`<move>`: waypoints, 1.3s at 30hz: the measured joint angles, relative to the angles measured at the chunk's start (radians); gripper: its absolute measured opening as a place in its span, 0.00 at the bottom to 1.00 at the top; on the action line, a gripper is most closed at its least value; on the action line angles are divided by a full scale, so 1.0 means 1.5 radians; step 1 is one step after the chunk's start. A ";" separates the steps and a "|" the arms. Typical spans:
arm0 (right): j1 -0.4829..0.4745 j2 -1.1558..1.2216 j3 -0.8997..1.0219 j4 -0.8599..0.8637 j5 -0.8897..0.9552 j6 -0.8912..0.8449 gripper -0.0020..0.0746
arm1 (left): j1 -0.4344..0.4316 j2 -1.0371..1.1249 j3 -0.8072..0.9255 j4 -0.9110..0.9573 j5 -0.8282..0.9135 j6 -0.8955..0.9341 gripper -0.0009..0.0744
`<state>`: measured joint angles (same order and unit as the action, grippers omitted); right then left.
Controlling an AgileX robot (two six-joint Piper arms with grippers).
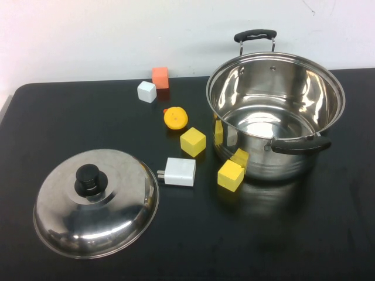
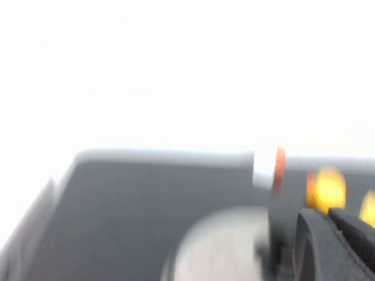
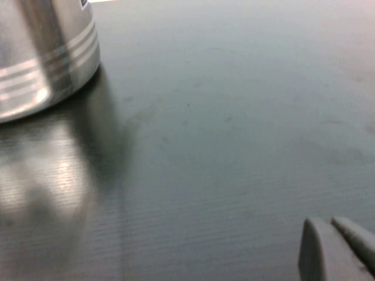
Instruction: Cover the pot
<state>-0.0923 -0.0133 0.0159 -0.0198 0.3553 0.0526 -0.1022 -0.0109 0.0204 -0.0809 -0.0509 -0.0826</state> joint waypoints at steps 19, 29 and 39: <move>0.000 0.000 0.000 0.000 0.000 0.000 0.02 | 0.000 -0.003 -0.016 -0.031 -0.332 -0.034 0.01; 0.000 0.000 0.000 0.000 0.000 0.000 0.02 | 0.000 0.080 -0.232 -0.060 -0.213 0.080 0.01; 0.000 0.000 0.000 0.000 0.000 0.000 0.02 | 0.000 0.316 -0.256 0.004 -0.336 0.000 0.08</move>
<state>-0.0923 -0.0133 0.0159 -0.0198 0.3553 0.0526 -0.1022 0.4638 -0.3630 -0.0753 -0.5544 -0.0833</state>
